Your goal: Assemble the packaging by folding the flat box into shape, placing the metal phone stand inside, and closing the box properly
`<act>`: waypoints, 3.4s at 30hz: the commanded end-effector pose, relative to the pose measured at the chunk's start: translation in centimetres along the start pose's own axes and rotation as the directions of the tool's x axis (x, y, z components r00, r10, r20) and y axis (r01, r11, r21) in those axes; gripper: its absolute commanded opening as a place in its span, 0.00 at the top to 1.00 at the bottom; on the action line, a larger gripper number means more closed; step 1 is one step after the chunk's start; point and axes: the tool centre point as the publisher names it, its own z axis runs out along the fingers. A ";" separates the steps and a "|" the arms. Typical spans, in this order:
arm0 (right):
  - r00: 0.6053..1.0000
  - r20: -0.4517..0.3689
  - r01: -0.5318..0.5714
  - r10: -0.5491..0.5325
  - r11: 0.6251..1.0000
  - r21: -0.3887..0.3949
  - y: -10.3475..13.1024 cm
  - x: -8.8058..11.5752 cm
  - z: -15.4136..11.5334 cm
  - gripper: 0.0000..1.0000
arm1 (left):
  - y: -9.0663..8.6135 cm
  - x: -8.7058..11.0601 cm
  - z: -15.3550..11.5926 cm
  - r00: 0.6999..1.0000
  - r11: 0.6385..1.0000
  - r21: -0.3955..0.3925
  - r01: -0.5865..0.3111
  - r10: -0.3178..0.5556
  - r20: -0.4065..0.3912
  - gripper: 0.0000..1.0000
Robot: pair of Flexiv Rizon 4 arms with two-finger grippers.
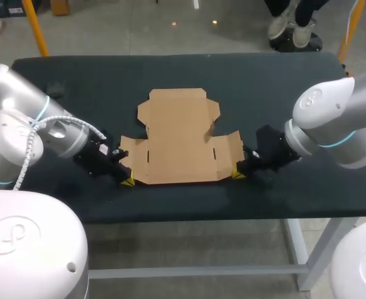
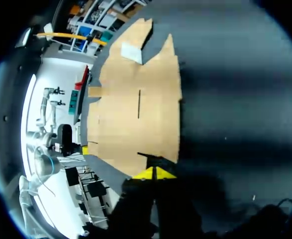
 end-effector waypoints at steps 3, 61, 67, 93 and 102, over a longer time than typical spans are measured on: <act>1.000 0.017 -0.006 0.006 1.000 0.020 0.3 0.5 -0.1 1.00 | 0.0 0.6 -0.1 1.000 1.000 -0.004 -0.002 0.002 0.026 1.00; 0.988 0.153 -0.015 0.001 0.996 0.089 1.1 3.3 1.1 1.00 | -0.1 4.9 1.5 0.984 0.994 -0.065 -0.092 0.101 0.145 1.00; 0.987 0.160 -0.007 -0.008 0.996 0.090 0.9 3.5 1.2 1.00 | 0.0 5.2 1.7 0.983 0.993 -0.068 -0.097 0.106 0.151 1.00; 0.971 0.240 -0.003 -0.008 0.999 0.047 0.4 3.9 1.8 1.00 | 0.3 5.8 3.2 0.977 0.999 -0.011 -0.051 0.052 0.207 1.00; 0.967 0.253 -0.003 -0.006 0.999 0.035 0.0 3.9 2.2 1.00 | 0.5 5.6 3.8 0.974 0.999 0.000 -0.042 0.041 0.222 1.00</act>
